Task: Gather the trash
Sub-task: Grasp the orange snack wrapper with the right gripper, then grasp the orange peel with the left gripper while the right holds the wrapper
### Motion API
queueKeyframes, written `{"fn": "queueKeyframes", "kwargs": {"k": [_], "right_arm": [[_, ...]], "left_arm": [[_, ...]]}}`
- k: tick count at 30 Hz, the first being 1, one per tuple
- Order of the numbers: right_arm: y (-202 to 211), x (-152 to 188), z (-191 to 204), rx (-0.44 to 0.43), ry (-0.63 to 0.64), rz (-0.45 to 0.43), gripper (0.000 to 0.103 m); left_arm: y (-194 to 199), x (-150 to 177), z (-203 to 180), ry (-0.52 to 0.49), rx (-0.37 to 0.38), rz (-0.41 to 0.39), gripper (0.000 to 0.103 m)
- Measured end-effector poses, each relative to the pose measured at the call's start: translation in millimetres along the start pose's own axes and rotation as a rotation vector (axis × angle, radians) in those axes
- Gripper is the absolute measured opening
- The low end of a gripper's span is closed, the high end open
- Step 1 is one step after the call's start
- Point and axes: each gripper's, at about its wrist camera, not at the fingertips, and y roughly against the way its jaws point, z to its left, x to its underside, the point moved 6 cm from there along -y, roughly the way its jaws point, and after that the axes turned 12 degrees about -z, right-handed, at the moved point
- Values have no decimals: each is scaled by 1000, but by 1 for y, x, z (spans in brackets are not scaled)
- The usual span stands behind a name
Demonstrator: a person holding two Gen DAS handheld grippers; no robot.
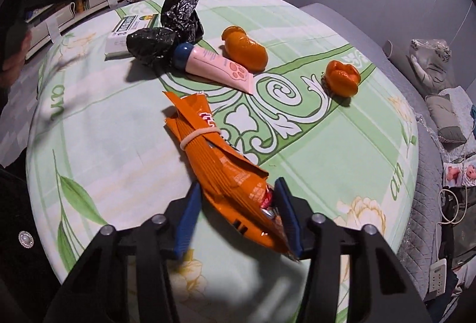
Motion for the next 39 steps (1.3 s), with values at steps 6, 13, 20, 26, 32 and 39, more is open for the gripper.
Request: {"fn": "queueKeyframes", "kwargs": {"k": [6, 13, 20, 26, 32, 39], "right_arm": [[14, -7, -6, -14, -99, -75, 33], [40, 4, -37, -74, -391, -155, 31], [94, 33, -71, -27, -635, -299, 31], [141, 59, -80, 28, -726, -395, 31], [176, 77, -81, 52, -782, -466, 31], [192, 94, -83, 68, -828, -486, 31]], "left_arm": [[-3, 2, 2, -22, -22, 15, 95], [-18, -8, -17, -38, 20, 31, 95], [-90, -35, -82, -92, 115, 61, 95], [-181, -44, -150, -159, 159, 129, 95], [-279, -20, -185, -207, 90, 265, 95], [-337, 0, -181, -189, 11, 346, 95]]}}
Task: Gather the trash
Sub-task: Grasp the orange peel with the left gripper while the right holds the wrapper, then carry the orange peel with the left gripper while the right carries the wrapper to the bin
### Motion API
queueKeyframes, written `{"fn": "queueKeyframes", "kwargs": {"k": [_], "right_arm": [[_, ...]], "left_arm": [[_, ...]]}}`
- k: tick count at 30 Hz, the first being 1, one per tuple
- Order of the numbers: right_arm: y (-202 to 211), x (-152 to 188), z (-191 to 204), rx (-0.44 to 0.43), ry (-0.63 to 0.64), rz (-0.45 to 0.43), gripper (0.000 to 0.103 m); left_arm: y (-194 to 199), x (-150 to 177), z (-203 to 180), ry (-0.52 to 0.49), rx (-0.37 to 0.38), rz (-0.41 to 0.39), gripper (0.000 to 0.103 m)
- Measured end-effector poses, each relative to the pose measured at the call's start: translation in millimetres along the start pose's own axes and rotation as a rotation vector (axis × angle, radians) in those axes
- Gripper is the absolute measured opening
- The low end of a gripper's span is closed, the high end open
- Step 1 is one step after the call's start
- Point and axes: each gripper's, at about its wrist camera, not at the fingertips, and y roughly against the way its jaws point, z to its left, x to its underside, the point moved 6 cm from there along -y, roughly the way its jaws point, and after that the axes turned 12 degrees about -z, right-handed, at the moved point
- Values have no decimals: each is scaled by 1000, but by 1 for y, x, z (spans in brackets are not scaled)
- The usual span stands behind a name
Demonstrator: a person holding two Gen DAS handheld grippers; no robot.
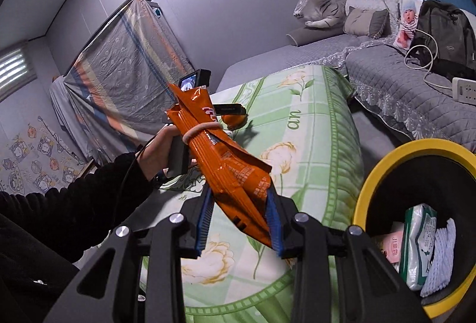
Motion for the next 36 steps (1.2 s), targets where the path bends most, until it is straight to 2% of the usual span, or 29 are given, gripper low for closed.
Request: {"fn": "queueKeyframes", "kwargs": {"k": [4, 6, 7, 8, 12, 16, 20, 29, 36], "right_arm": [[5, 0, -3, -1, -13, -10, 31], [6, 0, -5, 1, -16, -16, 31], [6, 0, -4, -1, -18, -15, 31], [5, 1, -4, -2, -23, -15, 31], [3, 3, -2, -8, -31, -12, 31], [2, 3, 3, -22, -35, -12, 31], [0, 4, 6, -38, -50, -2, 31], [-8, 3, 23, -50, -72, 1, 31], [5, -6, 22, 4, -86, -42, 31]], "left_arm": [[-15, 3, -2, -9, -13, 24, 94], [-19, 6, -1, -8, -12, 31, 70], [-18, 6, -1, -5, -3, 29, 67], [-15, 5, -1, -4, 1, 24, 57], [-1, 3, 4, -42, -31, -22, 42], [19, 2, 13, 2, -49, -45, 38], [63, -5, 7, 5, -39, -121, 38], [181, 4, -28, -20, 104, -257, 38], [236, 15, -35, -32, 139, -334, 38]]}}
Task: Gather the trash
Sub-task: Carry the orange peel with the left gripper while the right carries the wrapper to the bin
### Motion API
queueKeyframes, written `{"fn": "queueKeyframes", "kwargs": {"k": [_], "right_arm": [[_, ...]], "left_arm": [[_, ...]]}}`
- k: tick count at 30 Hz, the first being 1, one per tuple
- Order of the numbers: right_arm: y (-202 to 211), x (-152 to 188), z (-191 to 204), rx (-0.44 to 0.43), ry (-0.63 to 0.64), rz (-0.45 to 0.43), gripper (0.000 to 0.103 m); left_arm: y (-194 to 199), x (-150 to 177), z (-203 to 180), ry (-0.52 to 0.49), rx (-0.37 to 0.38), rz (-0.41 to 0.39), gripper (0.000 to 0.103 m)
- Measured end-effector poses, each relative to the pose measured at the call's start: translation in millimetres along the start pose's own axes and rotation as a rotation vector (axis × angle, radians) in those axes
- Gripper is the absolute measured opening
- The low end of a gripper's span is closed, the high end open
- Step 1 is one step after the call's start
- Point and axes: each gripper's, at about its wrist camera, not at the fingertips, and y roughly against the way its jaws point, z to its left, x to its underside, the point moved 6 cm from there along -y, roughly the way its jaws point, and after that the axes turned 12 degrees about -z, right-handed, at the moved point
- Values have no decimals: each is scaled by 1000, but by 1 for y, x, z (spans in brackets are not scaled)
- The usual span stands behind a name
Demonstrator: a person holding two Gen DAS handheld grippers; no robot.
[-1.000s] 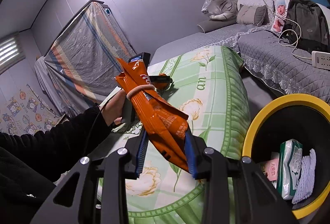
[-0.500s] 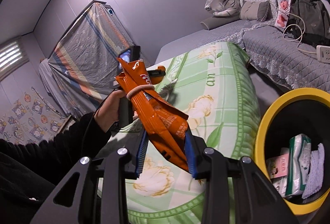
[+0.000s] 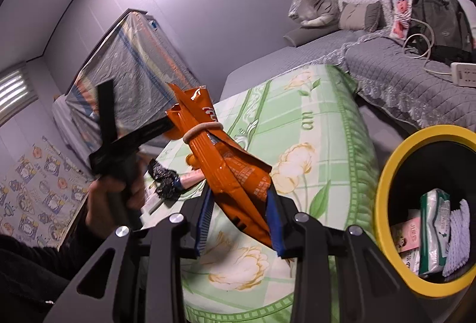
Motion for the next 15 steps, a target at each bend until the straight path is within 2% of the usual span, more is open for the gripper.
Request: {"fn": "queueKeyframes", "kwargs": {"k": [7, 15], "right_arm": [[25, -16, -22, 88, -32, -78, 31], [55, -21, -78, 254, -86, -144, 31]], "left_arm": [[26, -8, -39, -52, 71, -49, 39], [22, -12, -109, -126, 177, -72, 39]]}}
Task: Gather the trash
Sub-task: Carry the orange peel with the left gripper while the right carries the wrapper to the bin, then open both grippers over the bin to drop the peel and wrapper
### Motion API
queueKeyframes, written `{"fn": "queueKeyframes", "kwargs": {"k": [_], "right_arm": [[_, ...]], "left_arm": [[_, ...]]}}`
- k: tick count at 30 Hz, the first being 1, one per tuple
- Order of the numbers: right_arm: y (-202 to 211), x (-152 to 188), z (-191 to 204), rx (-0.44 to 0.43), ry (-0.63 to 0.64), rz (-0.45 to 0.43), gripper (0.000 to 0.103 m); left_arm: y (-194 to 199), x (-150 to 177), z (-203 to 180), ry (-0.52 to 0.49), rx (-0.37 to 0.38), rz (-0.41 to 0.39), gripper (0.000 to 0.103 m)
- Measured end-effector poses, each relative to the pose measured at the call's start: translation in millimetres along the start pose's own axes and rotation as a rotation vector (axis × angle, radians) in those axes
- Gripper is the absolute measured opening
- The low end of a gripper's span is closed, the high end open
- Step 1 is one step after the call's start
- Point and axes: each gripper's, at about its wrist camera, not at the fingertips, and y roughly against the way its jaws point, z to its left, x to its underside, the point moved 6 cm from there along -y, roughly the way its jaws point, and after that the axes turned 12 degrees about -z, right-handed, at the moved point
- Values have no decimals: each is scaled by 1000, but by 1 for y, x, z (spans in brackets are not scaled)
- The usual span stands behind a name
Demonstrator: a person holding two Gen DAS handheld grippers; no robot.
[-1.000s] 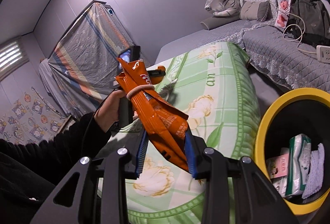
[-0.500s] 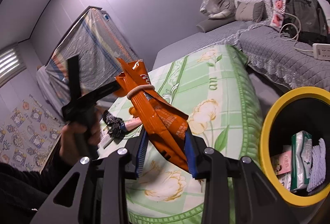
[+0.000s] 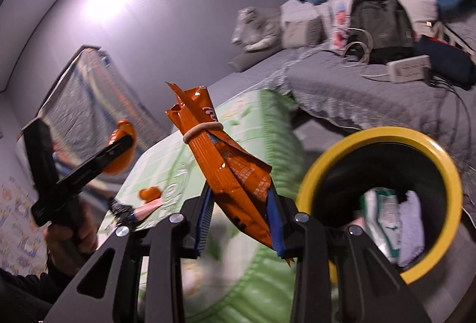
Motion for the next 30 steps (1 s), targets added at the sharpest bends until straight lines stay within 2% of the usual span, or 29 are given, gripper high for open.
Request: {"fn": "queueKeyframes", "kwargs": {"k": [7, 15, 21, 25, 26, 28, 30], "right_arm": [[9, -6, -64, 193, -20, -49, 31], [10, 1, -120, 351, -42, -45, 31], [8, 8, -151, 395, -91, -12, 31], [3, 11, -166, 418, -115, 11, 32], [1, 12, -169, 432, -110, 20, 35], [1, 15, -174, 437, -125, 27, 43], [3, 17, -181, 458, -149, 26, 48]], "left_arm": [[-23, -8, -65, -78, 89, -25, 39], [-49, -2, -126, -115, 189, -13, 40], [-85, 23, -166, -103, 269, 42, 41], [-111, 42, -181, -100, 274, 89, 43], [-117, 47, -183, -80, 274, 110, 46], [-120, 51, -179, -40, 276, 124, 62], [-120, 50, -174, -6, 271, 117, 84]]}}
